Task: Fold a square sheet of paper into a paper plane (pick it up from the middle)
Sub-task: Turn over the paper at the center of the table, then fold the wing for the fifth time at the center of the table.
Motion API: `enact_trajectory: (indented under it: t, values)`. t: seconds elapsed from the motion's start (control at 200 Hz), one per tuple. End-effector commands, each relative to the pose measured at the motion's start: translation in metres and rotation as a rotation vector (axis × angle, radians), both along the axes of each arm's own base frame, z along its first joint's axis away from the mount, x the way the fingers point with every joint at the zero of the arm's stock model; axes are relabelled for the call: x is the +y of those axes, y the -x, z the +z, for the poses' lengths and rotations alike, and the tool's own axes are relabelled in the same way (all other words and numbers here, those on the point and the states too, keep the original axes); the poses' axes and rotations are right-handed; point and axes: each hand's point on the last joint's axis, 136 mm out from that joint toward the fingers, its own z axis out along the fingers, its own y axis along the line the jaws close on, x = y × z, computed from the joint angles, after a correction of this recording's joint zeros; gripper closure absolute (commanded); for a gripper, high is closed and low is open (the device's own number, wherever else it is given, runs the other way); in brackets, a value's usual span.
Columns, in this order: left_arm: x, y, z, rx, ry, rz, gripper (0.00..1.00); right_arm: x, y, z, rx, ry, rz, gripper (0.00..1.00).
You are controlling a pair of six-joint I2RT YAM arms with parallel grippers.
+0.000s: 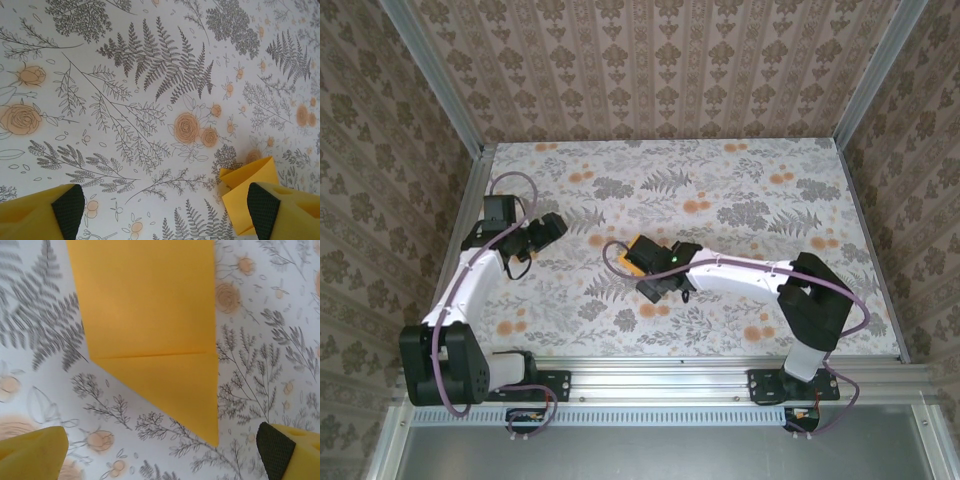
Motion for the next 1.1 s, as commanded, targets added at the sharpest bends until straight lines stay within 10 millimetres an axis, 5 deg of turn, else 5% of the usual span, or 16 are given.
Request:
enact_trajectory:
  t: [0.0,0.095,0.42,1.095]
  values:
    - [-0.007,-0.009,0.011,-0.039,0.017,-0.048,0.12,0.012,-0.014,0.005,-0.127,0.019,0.154,0.00]
    - [-0.014,-0.008,0.010,-0.040,0.025,-0.076,0.12,0.010,-0.016,-0.002,-0.084,0.002,0.183,0.04]
    - [-0.039,-0.004,-0.001,-0.041,0.038,-0.140,0.12,0.015,-0.037,-0.009,0.123,-0.277,0.005,0.43]
    - [-0.095,0.023,-0.036,0.019,0.132,-0.272,0.12,-0.020,-0.064,-0.053,0.261,-0.346,-0.213,0.61]
